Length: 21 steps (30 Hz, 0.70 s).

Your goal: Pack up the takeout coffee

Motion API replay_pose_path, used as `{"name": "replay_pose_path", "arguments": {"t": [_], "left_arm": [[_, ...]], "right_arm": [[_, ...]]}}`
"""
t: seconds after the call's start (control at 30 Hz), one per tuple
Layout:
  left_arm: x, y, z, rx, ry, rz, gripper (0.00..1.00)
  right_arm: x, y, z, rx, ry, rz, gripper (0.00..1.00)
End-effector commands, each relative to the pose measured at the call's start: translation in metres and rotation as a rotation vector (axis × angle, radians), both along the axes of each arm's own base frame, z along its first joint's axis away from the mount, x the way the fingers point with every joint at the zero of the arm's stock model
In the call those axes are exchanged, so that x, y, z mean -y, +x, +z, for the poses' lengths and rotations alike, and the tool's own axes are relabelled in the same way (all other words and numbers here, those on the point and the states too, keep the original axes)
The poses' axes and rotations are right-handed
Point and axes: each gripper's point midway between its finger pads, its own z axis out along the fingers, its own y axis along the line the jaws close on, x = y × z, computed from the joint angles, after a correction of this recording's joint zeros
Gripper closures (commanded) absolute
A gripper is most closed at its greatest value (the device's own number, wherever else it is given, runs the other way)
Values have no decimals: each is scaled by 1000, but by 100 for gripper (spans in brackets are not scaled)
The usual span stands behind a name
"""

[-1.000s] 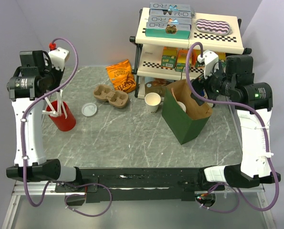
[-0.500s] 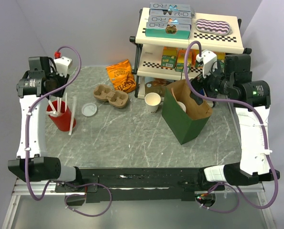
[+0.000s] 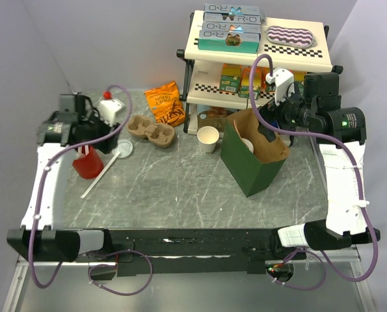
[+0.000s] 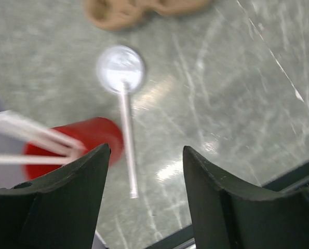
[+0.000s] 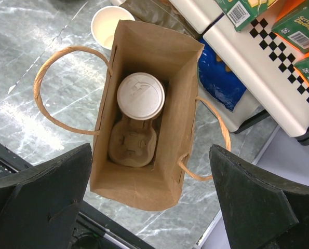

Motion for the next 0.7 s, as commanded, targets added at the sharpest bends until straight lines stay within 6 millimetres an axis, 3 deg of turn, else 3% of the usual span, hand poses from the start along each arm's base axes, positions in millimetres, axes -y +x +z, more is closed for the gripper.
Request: {"name": "replay_pose_path", "arguments": {"t": [0.0, 0.23, 0.4, 0.67], "left_arm": [[-1, 17, -52, -114, 37, 45, 36], [-22, 60, -110, -165, 207, 118, 36], [-36, 73, -160, -275, 314, 134, 34], [-48, 84, -207, -382, 380, 195, 41]], "right_arm": [[3, 1, 10, 31, 3, -15, 0], [7, -5, 5, 22, -11, -24, 0], [9, -5, 7, 25, -18, -32, 0], [13, -7, 3, 16, -41, -45, 0]]}}
